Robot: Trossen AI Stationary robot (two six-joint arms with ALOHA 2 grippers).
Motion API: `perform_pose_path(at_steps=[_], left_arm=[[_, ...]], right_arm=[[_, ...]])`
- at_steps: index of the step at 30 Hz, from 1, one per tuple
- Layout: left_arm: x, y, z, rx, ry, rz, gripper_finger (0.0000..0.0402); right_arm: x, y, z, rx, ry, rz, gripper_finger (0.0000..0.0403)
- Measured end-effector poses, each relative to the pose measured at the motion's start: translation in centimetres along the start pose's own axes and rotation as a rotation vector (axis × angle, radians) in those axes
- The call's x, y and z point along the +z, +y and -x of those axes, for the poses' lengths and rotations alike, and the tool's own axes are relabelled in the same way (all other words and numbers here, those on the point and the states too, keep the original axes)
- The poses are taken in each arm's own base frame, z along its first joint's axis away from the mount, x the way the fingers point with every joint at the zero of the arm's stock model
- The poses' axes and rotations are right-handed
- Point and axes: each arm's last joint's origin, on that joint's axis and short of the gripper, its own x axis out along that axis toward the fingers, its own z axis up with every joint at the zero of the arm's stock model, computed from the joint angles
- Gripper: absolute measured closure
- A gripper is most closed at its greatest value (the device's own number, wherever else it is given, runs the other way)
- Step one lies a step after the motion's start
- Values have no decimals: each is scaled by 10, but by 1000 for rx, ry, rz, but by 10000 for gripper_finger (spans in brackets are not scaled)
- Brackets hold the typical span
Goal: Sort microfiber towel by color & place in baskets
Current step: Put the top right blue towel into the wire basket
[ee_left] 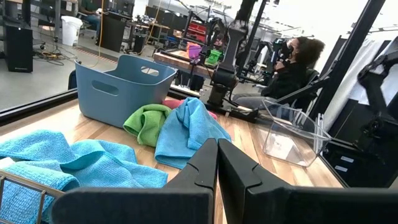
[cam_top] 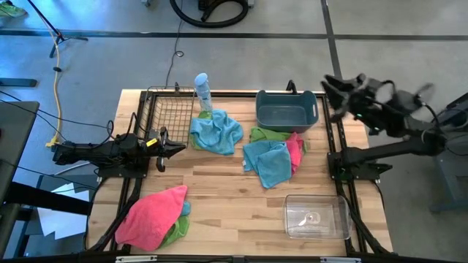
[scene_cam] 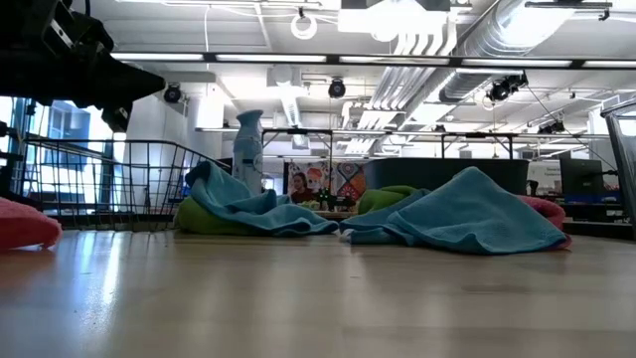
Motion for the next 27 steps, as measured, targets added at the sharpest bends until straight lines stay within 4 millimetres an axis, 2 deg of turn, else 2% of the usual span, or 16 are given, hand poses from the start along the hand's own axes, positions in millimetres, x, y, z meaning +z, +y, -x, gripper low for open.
perform_pose_path(at_steps=[5,10,14,20,27], left_arm=[[0,0,0,0,0,0,402],[0,0,0,0,0,0,402],[0,0,0,0,0,0,402],[0,0,0,0,0,0,402],[0,0,0,0,0,0,402]], right_arm=[[10,18,-33,-58,218,175,215],[14,23,-51,-70,478,156,178],[-3,20,-61,-142,737,43,171],[-46,16,-61,-165,1095,-6,171],[-78,12,-49,-152,1239,-62,171]])
